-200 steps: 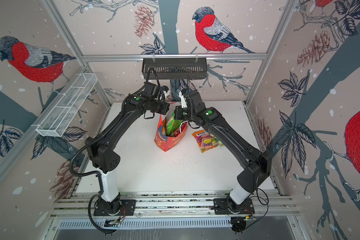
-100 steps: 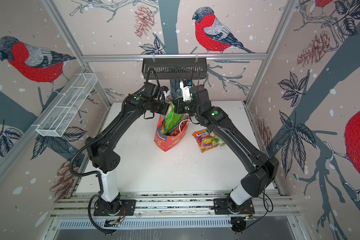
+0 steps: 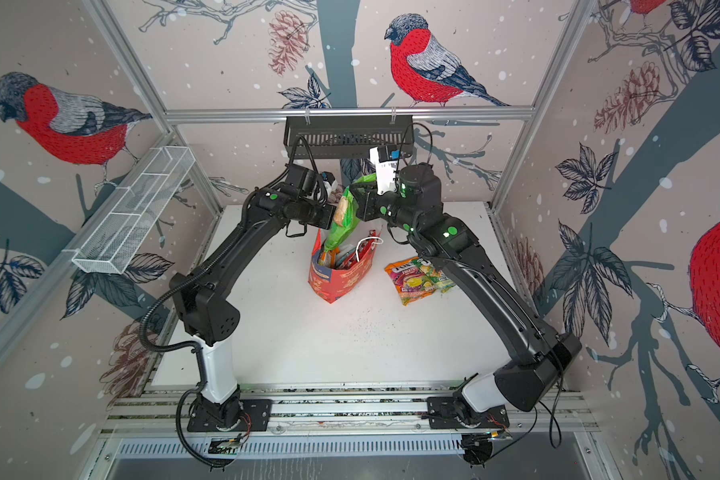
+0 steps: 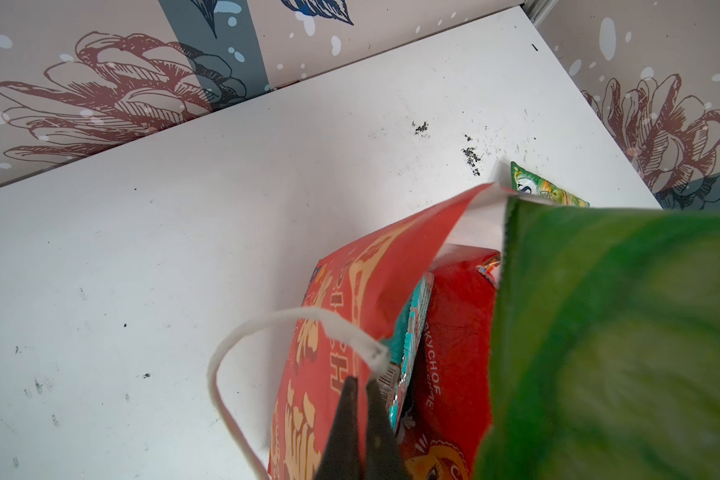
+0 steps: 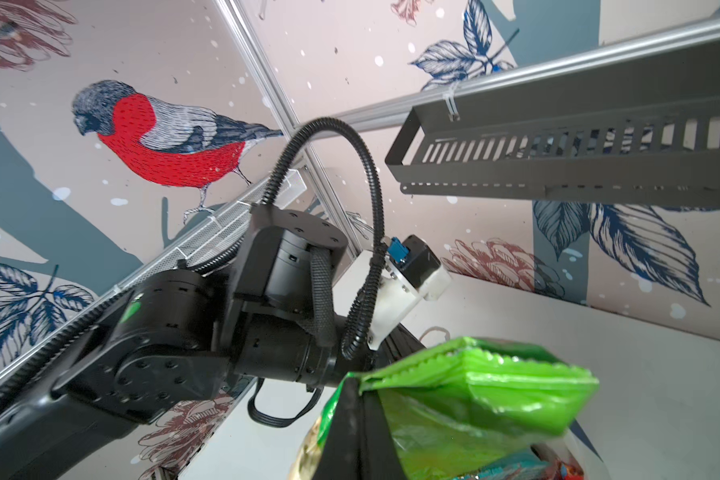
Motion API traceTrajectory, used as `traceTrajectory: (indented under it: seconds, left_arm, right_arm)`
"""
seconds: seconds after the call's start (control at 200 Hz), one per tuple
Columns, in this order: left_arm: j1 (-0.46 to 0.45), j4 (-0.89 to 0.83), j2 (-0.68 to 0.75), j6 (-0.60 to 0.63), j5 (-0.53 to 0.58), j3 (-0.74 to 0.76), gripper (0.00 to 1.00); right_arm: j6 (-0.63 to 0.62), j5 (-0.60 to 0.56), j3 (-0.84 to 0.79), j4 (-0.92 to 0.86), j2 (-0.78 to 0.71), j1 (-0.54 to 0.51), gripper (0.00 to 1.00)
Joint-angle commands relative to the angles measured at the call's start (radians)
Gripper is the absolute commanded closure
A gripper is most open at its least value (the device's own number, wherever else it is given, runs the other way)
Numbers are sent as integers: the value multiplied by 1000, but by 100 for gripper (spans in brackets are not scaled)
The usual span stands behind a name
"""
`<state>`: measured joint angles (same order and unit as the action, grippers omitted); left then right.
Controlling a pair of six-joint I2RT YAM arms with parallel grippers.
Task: Take the snacks out of the paper bag
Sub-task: 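Grasp the green Lay's packet with the right gripper and pull it out, then carry the Lay's packet away from the bag and set it on the table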
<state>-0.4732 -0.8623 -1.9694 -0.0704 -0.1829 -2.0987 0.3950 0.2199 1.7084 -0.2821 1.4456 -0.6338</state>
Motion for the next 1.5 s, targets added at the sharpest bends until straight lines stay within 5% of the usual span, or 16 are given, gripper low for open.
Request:
traceTrajectory:
  seconds: [0.0, 0.37, 0.871, 1.106, 1.491]
  left_arm:
    - [4, -7, -2, 15, -13, 1, 100]
    - [21, -26, -1, 20, -7, 2, 100]
    - [47, -50, -5, 24, -6, 4, 100]
    - [51, -54, -8, 24, -7, 4, 100]
    - [56, -58, -8, 26, -3, -2, 100]
  right_arm:
    - [-27, 22, -12, 109, -39, 10, 100]
    - [74, 63, -132, 259, -187, 181, 100]
    - [111, -77, -150, 60, -197, 362, 100]
    - [84, -112, -155, -47, -44, 370, 100]
    - [46, -76, -88, 24, 248, 330, 100]
